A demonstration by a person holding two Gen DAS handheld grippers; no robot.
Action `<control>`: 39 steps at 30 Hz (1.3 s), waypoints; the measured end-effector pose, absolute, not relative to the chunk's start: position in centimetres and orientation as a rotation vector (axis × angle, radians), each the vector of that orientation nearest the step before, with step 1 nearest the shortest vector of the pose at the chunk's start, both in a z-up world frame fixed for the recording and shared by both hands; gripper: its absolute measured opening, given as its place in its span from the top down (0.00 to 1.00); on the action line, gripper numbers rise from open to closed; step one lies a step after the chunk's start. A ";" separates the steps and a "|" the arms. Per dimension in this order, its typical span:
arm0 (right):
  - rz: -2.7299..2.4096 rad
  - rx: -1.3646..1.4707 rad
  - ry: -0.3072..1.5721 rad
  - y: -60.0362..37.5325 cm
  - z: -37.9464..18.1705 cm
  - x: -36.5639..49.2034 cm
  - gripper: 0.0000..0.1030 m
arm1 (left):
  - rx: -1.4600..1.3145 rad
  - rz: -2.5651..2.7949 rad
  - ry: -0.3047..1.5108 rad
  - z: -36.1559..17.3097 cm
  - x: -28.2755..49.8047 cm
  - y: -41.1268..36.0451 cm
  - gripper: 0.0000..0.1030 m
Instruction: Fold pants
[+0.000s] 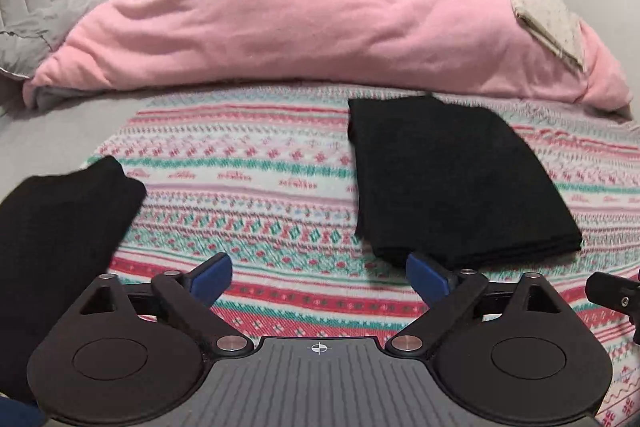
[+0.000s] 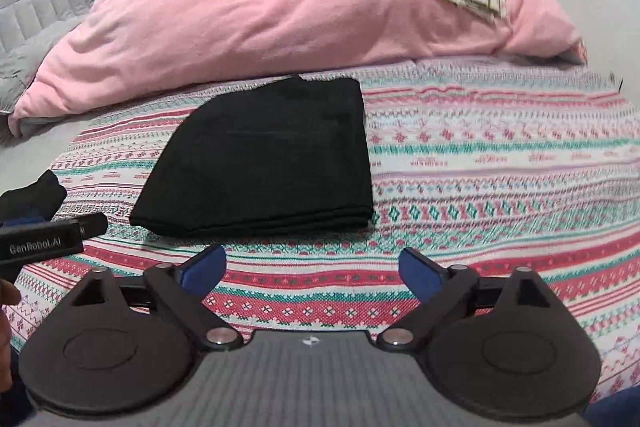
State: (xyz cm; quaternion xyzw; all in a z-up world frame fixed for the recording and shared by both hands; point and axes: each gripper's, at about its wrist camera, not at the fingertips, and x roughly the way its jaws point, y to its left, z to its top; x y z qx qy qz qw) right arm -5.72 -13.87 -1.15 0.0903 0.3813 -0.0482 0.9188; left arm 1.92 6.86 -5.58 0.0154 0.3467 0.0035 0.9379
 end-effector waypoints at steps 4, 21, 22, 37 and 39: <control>-0.101 0.185 0.805 -13.7 -1.7 -5.4 0.32 | 0.036 -0.038 0.746 -6.2 2.1 6.2 0.02; -0.122 0.153 0.809 -13.4 -2.0 -5.5 0.32 | -0.008 0.021 0.763 -6.3 2.0 6.6 0.00; -0.122 0.153 0.809 -13.4 -2.0 -5.5 0.32 | -0.008 0.020 0.763 -6.3 2.0 6.6 0.00; -0.128 0.132 0.813 -13.2 -2.1 -5.4 0.32 | -0.009 0.028 0.767 -6.4 2.1 6.7 0.00; -0.126 0.133 0.815 -13.2 -2.1 -5.4 0.32 | -0.008 0.027 0.769 -6.4 2.1 6.7 0.00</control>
